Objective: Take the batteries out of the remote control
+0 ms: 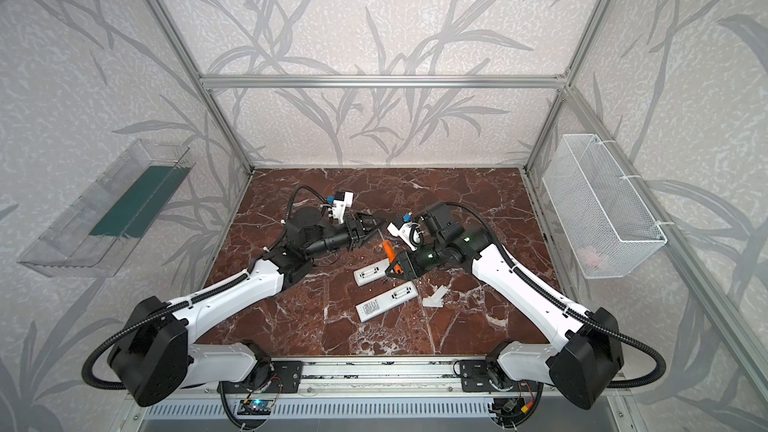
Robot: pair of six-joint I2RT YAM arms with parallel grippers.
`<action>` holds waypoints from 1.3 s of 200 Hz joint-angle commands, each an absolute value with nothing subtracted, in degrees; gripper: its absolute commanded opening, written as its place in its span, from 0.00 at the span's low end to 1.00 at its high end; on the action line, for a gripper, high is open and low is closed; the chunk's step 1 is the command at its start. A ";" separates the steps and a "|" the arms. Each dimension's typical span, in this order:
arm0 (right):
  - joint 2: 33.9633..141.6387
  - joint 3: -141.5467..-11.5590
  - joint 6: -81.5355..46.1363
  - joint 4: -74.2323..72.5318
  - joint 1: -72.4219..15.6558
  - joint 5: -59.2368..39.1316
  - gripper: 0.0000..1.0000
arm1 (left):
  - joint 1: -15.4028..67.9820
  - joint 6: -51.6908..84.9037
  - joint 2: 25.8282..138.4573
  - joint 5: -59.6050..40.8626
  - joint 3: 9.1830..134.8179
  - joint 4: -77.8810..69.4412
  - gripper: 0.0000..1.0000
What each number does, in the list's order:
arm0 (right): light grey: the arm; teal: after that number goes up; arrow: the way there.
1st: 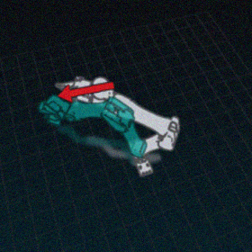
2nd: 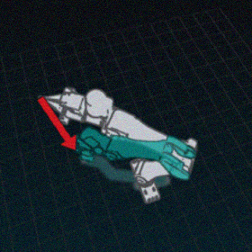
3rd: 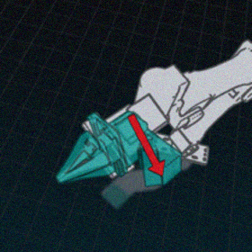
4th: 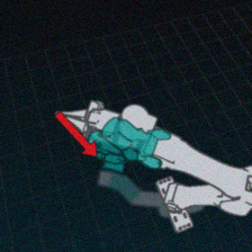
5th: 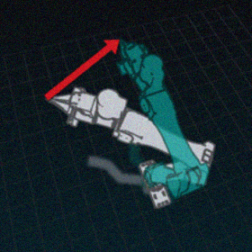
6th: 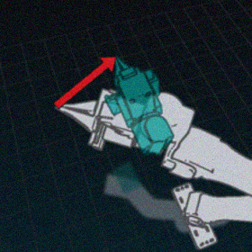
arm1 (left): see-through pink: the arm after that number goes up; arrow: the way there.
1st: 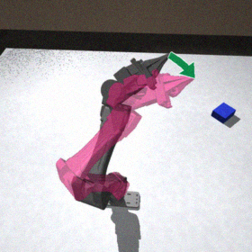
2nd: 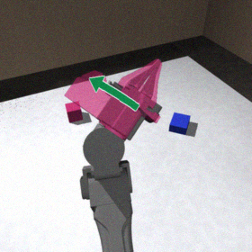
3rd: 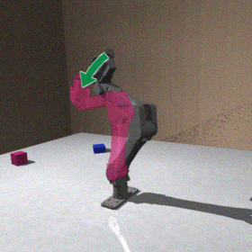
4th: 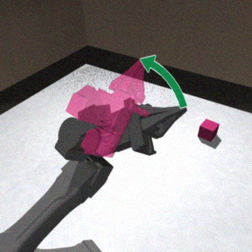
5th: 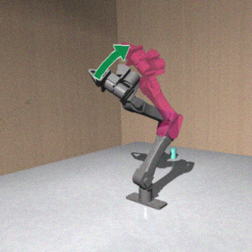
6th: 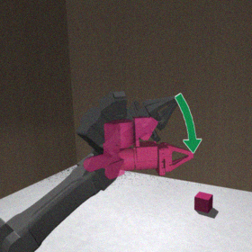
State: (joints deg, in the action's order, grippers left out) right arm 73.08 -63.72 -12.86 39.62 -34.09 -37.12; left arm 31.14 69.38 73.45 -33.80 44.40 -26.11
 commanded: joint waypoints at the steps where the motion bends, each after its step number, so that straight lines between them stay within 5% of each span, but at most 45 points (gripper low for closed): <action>1: 72.04 -64.19 -13.11 38.62 -30.99 -30.16 0.21 | 26.26 70.30 67.57 -35.47 42.03 -25.45 0.66; 74: 94.72 -78.72 -4.38 43.38 -25.15 -7.24 0.21 | 8.92 49.04 53.85 -35.14 40.69 6.51 0.70; 135: 120.26 -97.85 3.17 51.78 -24.02 2.66 0.18 | 3.20 32.27 53.23 -30.30 39.79 17.31 0.71; 172: 124.83 -99.87 3.87 51.55 -23.27 4.37 0.19 | -0.67 32.62 54.18 -33.79 37.02 15.54 0.71; 260: 126.56 -96.95 0.91 49.63 -22.32 1.01 0.43 | -7.12 34.68 56.78 -39.99 35.68 12.66 0.71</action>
